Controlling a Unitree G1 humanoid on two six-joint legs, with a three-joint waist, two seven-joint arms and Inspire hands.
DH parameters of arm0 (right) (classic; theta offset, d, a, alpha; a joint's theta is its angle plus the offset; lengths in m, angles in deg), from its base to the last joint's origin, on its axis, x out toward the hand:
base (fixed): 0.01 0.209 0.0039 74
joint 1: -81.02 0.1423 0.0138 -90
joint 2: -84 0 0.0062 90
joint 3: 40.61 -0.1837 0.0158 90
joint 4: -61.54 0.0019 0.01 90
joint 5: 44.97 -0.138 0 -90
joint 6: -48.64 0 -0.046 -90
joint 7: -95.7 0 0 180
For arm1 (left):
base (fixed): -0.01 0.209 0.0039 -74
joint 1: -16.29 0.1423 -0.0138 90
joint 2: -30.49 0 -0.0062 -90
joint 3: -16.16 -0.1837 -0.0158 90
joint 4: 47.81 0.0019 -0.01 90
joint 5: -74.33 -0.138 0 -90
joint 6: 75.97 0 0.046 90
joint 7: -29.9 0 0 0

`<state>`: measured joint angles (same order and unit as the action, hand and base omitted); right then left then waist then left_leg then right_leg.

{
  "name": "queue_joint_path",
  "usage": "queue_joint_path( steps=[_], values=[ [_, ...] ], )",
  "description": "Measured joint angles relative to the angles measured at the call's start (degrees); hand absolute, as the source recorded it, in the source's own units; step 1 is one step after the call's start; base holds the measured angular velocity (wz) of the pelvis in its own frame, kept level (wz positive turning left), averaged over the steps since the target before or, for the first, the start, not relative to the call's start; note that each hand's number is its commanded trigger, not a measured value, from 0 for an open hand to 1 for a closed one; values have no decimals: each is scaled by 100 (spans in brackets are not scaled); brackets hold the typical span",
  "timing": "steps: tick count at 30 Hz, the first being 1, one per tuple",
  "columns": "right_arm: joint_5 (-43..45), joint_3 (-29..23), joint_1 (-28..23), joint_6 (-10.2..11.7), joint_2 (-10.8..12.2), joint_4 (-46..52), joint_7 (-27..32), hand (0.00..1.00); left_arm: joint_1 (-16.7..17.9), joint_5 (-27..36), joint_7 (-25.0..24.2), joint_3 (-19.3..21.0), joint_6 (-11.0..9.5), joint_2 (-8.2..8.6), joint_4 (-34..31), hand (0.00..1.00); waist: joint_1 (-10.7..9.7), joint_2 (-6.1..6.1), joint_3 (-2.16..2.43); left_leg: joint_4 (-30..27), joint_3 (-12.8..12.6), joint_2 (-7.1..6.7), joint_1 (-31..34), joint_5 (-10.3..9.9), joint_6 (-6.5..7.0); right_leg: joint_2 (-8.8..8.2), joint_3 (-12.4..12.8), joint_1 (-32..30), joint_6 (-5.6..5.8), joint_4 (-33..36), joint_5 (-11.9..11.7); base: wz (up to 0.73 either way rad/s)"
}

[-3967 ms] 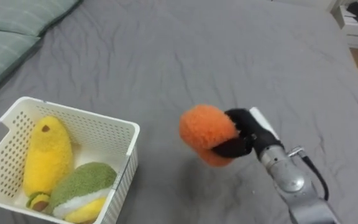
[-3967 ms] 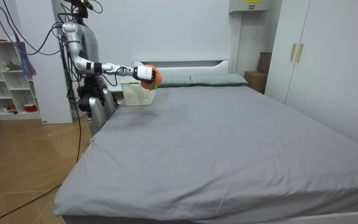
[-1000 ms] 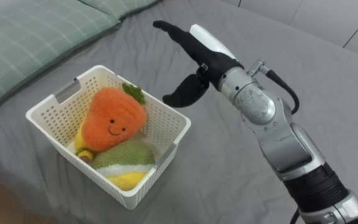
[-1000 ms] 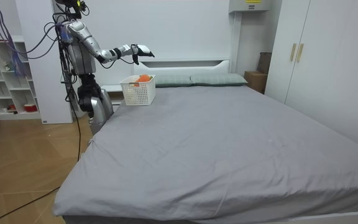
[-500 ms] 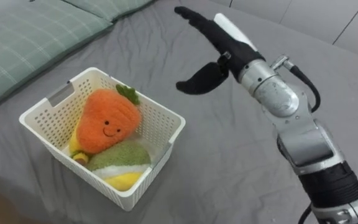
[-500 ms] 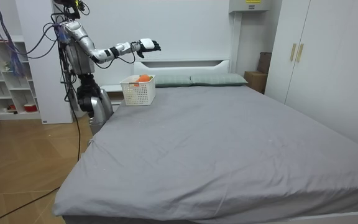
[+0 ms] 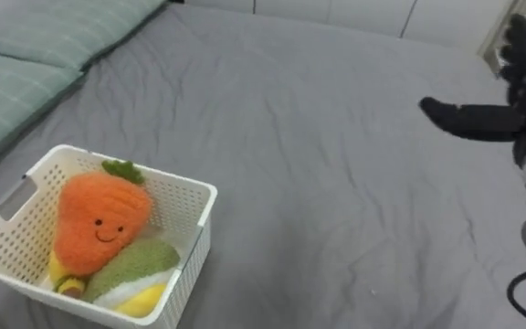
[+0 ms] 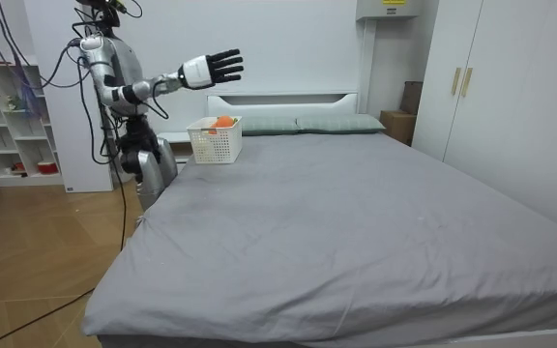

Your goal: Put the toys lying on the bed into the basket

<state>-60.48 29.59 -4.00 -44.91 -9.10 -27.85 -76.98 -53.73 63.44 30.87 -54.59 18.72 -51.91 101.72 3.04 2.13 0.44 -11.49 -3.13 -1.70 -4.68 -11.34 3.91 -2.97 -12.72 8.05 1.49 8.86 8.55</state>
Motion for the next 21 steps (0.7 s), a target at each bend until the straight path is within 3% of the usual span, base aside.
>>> queue_joint_path(
  steps=[4, 7, 11, 14, 16, 21],
  values=[
    [-1395, -404, -177, 39, -132, -138, 397, 0, -28, 4, 19, 44, 3, -22, -21, 0, -332, 18, -12, -12, -100, 21, -10, -27, -10, 32, 136, -6, -2, -19, 2, -11],
    [-1879, -696, -368, 39, -128, -455, 540, 0, -46, -7, 24, 87, 22, -22, -92, 0, -512, 56, -22, 0, -184, 33, -7, -46, -5, 40, 200, -52, -3, -18, 3, -15],
    [-2045, -772, -642, 41, -115, -1052, 708, 0, -37, 9, 115, 83, 29, -32, -239, 0, -598, 118, -55, 27, -404, 94, -29, -95, -17, 97, 453, -138, -12, -11, -2, -31],
    [-2134, -938, -765, 16, -63, -1424, 893, 0, -103, 9, 127, 86, 29, -22, -248, 0, -723, 132, -55, 99, -476, 106, -36, -97, -20, 112, 518, -216, -17, 4, -6, -17],
    [-2423, -1175, -874, 18, -63, -1636, 1011, 0, -123, 1, 127, 125, 144, -22, -255, 0, -775, 128, -56, 185, -553, 116, -84, -97, -24, 130, 632, -243, -18, 1, -7, -20],
    [-3040, -1279, -1271, 46, -48, -2139, 1083, 0, -99, 28, 201, 115, 178, -31, -270, 0, -910, 159, -63, 226, -621, 125, -95, -96, -27, 141, 676, -265, -20, -6, -8, -5]
  ],
)
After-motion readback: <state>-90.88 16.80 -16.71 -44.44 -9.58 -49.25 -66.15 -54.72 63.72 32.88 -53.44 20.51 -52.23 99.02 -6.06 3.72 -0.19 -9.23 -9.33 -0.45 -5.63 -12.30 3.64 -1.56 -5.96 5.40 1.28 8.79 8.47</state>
